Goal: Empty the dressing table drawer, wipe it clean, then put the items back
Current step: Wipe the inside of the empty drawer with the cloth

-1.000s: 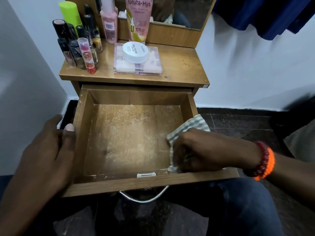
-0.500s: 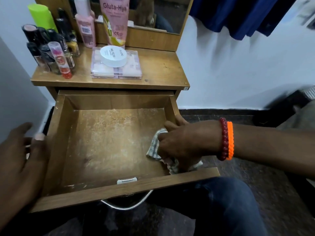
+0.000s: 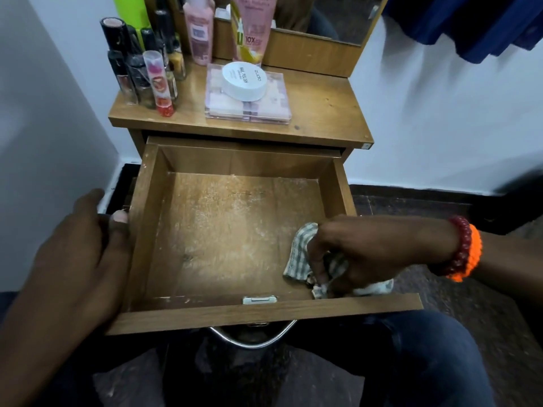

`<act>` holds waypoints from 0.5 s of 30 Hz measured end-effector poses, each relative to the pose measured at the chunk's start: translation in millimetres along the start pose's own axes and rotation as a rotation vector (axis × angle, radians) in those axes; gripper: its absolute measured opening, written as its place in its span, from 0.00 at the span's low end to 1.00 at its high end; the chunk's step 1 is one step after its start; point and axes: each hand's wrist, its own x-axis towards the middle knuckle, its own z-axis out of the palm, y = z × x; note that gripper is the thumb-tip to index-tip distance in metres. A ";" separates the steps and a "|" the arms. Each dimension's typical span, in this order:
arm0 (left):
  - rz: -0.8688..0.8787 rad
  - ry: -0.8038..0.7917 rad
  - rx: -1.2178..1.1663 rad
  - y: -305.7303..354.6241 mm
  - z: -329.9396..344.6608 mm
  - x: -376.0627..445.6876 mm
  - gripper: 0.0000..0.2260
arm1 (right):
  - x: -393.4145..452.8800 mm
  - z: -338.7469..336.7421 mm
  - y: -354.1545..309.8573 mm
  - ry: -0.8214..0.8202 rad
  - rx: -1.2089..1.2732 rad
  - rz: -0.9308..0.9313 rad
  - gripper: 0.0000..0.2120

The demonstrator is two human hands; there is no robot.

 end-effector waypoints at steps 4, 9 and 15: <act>-0.074 0.032 -0.015 4.7 -17.0 -1.4 0.16 | 7.6 21.4 -12.3 0.209 0.185 0.006 0.08; -0.227 -0.049 -0.135 14.6 -24.2 -2.3 0.18 | 25.3 31.0 -26.1 0.293 0.364 0.049 0.06; -0.265 -0.082 -0.098 22.2 -28.0 -3.5 0.18 | 43.2 26.6 -37.8 0.241 0.443 0.050 0.05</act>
